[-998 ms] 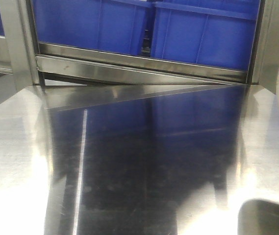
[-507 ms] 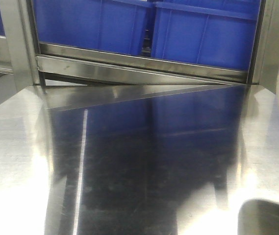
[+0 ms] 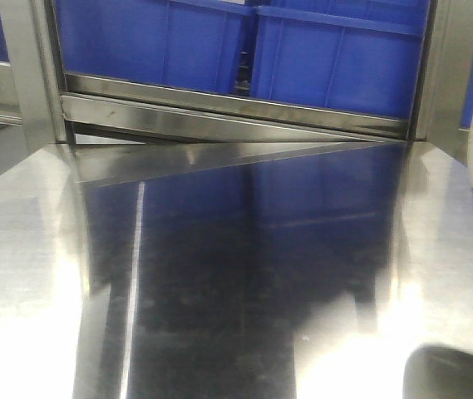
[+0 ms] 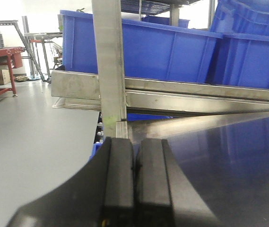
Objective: Move white bin to right shelf second layer
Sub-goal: 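Hold the white bin raised in the right gripper, then drive backward and turn away from the table holding the bin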
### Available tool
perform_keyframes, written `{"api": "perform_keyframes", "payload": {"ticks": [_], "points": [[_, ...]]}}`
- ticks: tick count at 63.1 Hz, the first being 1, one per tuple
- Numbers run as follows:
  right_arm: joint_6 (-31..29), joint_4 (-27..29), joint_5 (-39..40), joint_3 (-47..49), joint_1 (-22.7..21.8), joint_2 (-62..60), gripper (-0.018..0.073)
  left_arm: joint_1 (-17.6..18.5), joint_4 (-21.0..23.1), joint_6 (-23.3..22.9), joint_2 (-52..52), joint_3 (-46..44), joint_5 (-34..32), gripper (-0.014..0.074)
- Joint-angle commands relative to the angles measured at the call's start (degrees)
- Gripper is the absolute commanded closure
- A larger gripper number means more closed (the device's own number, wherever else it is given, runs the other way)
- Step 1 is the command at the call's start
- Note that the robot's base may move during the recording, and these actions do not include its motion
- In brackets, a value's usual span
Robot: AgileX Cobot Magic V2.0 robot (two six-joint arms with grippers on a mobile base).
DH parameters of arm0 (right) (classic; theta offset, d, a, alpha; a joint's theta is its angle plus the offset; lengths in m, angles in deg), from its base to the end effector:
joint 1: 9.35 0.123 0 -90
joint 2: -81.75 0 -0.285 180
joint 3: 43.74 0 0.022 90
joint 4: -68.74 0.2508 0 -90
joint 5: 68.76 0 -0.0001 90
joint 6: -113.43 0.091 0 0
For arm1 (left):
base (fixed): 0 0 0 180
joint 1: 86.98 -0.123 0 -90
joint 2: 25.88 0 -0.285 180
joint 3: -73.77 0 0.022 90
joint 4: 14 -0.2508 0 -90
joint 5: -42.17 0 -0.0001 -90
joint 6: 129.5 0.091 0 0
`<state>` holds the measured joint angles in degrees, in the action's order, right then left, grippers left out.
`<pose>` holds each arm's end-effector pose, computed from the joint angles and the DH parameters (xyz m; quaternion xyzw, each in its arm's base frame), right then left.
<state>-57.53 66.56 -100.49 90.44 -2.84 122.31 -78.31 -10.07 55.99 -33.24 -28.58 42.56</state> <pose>0.1121 0.0110 0.3032 0.0102 0.8575 0.0528 0.5117 0.0554 -0.0085 0.2104 0.0606 0.6754 -0.0457 0.7335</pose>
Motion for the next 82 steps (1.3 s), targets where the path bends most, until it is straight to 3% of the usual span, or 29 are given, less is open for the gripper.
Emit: {"api": "perform_keyframes", "payload": {"ticks": [1,82], "points": [[0.01,0.21,5.08,1.80,-0.29,-0.12,0.0504,0.13,0.29,-0.43,0.76,1.90,-4.91,0.0512],[0.01,0.21,4.83,1.63,-0.29,0.26,0.0504,0.13,0.29,-0.43,0.76,1.90,-4.91,0.0512]]}}
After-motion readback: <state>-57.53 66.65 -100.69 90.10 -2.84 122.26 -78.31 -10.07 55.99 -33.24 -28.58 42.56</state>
